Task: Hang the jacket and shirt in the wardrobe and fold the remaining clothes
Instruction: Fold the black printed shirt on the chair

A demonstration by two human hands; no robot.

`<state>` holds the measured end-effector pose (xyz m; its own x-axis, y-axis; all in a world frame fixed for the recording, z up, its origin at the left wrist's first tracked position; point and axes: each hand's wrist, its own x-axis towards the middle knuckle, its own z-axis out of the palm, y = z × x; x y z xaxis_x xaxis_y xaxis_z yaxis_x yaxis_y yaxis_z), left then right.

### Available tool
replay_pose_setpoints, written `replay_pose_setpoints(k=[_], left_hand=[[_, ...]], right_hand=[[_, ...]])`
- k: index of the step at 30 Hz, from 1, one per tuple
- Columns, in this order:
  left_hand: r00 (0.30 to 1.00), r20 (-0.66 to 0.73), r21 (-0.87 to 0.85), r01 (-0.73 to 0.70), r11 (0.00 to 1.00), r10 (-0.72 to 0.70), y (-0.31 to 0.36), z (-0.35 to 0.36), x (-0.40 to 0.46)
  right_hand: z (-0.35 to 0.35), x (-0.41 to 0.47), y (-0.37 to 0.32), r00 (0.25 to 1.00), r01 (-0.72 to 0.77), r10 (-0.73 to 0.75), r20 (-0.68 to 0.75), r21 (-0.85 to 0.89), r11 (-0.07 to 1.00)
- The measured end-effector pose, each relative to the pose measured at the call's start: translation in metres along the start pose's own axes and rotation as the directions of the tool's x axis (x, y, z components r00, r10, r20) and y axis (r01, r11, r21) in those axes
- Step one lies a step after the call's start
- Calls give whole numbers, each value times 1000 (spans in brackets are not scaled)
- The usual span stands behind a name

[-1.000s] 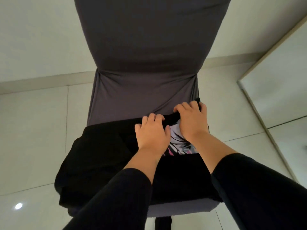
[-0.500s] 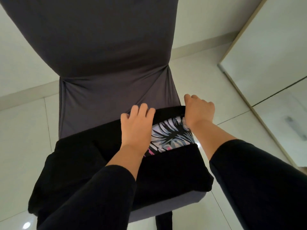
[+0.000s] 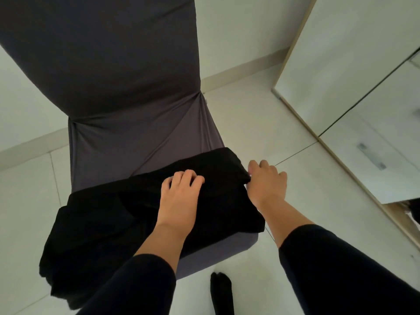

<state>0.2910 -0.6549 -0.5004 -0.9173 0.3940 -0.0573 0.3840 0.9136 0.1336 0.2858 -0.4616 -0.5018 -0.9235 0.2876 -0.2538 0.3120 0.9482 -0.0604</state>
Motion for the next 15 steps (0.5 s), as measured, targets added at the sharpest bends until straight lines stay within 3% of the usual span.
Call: replay_pose_setpoints(k=[4, 9, 12, 15], left_hand=[[998, -16, 129, 66, 989, -65, -8, -3, -12], [957, 11, 334, 269, 903, -289, -35, -14, -38], [937, -20, 277, 340, 899, -349, -46, -18, -49], [923, -67, 142, 384, 913, -378, -57, -18, -56]], right_hand=[[3, -11, -7, 979, 137, -138, -151, -18, 990], [-6, -23, -22, 941, 274, -283, -186, -73, 959], [-6, -36, -47, 863, 466, -477, -167, -101, 879], [0, -43, -78, 806, 555, -569, -162, -124, 822]])
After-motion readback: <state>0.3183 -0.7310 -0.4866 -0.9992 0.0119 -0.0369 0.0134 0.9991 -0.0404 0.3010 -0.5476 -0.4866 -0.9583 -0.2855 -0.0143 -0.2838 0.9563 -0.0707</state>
